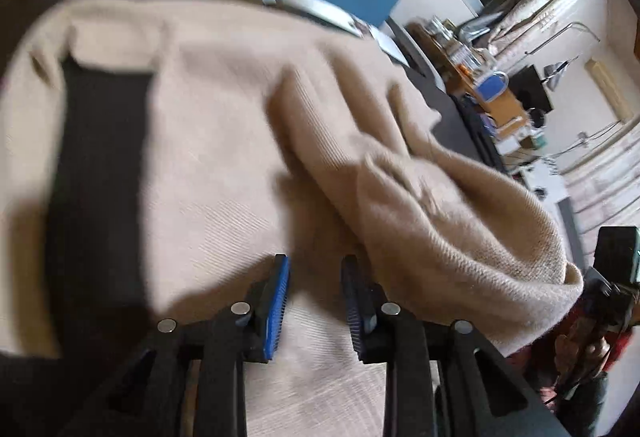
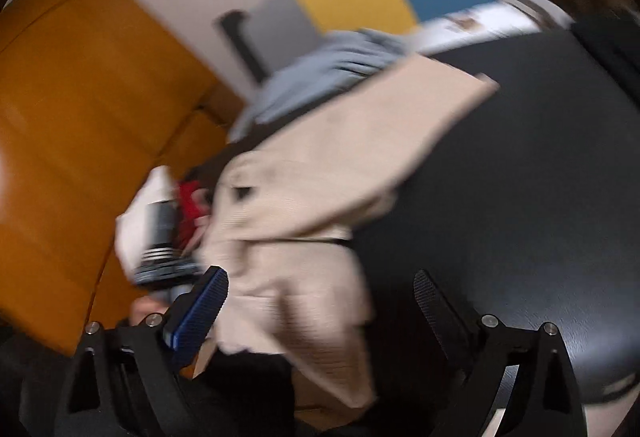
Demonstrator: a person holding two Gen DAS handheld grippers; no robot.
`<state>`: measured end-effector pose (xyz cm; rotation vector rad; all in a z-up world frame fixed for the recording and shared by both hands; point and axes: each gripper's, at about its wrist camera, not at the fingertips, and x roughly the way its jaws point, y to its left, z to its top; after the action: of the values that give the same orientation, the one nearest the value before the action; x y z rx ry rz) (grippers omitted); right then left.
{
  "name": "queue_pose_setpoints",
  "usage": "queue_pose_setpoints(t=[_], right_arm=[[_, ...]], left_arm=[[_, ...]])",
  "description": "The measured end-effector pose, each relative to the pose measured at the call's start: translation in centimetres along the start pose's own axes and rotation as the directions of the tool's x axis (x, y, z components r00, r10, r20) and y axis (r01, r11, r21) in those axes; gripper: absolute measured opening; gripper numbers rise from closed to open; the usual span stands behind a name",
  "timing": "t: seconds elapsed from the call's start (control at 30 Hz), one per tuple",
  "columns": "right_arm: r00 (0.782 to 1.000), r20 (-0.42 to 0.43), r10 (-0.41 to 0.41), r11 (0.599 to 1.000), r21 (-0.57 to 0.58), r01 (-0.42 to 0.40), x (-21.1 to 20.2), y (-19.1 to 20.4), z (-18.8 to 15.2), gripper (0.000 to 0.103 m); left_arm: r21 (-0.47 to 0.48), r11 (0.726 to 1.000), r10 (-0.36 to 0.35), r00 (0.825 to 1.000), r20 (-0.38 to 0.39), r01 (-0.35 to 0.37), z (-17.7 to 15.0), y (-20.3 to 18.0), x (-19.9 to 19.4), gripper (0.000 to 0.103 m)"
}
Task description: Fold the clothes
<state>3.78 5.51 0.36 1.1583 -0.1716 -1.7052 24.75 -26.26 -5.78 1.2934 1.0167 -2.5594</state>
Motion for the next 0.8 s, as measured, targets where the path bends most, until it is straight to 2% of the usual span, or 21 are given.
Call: queue_pose_setpoints(t=[0.13,0.23,0.27,0.33,0.37,0.47,0.53,0.57,0.6,0.63,0.67,0.7,0.73,0.77,0.8], right_arm=[[0.998,0.053,0.043,0.992,0.119,-0.049,2.1,-2.7,2.4,0.096],[0.984,0.068,0.165,0.940,0.293,-0.178,5.8,-5.3,5.4,0.098],[0.973,0.070,0.221,0.906,0.354,-0.231,7.6,-6.3,6.7,0.098],[0.974,0.030,0.225,0.879,0.425,-0.216,10.4,-7.2,8.4,0.098],[0.970,-0.021,0.241,0.881,0.424,-0.210,12.2,-7.1,9.4,0.098],[0.962,-0.155,0.223,0.879,0.459,-0.130,15.6,-7.3,10.0,0.099],[0.954,-0.158,0.257,0.887,0.429,-0.168,16.5,-7.0,10.2,0.095],[0.958,-0.153,0.241,0.899,0.407,-0.162,16.5,-7.0,10.3,0.092],[0.964,-0.142,0.227,0.905,0.395,-0.155,16.2,-7.2,10.4,0.081],[0.968,-0.131,0.212,0.911,0.384,-0.148,16.0,-7.5,10.5,0.063],[0.973,-0.119,0.197,0.917,0.373,-0.140,15.8,-7.8,10.6,0.053],[0.975,-0.123,0.182,0.922,0.365,-0.126,15.7,-8.2,10.7,0.036],[0.978,-0.127,0.167,0.927,0.357,-0.112,15.5,-8.5,10.8,0.026],[0.978,-0.142,0.153,0.935,0.341,-0.097,15.8,-8.7,11.0,0.023],[0.979,-0.153,0.134,0.945,0.316,-0.081,16.1,-8.6,11.3,0.022]], left_arm=[[0.110,0.987,-0.124,0.992,0.023,0.121,-0.5,-2.0,-2.9,0.028],[0.226,0.949,-0.227,0.974,0.015,0.218,-0.9,-5.2,-3.3,0.031],[0.261,0.936,-0.248,0.969,0.012,0.237,-1.0,-6.4,-3.2,0.032],[0.333,0.904,-0.284,0.959,0.002,0.267,-1.1,-8.7,-3.0,0.034],[0.380,0.885,-0.287,0.958,-0.010,0.270,-1.1,-9.7,-2.8,0.037],[0.512,0.816,-0.286,0.957,-0.049,0.270,-1.3,-12.8,-1.8,0.044],[0.586,0.773,-0.250,0.965,-0.074,0.245,-1.6,-14.2,-0.5,0.045],[0.621,0.749,-0.231,0.969,-0.085,0.233,-1.7,-14.8,0.2,0.045],[0.655,0.723,-0.212,0.973,-0.096,0.222,-1.8,-15.5,0.8,0.046],[0.688,0.695,-0.192,0.976,-0.105,0.211,-1.9,-16.1,1.4,0.046],[0.719,0.666,-0.171,0.979,-0.114,0.200,-2.1,-16.8,2.1,0.047],[0.749,0.635,-0.150,0.981,-0.122,0.190,-2.2,-17.5,2.7,0.047],[0.768,0.618,-0.110,0.986,-0.125,0.167,-2.1,-17.9,3.6,0.047],[0.771,0.626,-0.039,0.992,-0.123,0.121,-1.8,-17.9,5.0,0.047],[0.767,0.636,0.018,0.991,-0.130,0.089,-1.5,-17.8,6.2,0.040]])
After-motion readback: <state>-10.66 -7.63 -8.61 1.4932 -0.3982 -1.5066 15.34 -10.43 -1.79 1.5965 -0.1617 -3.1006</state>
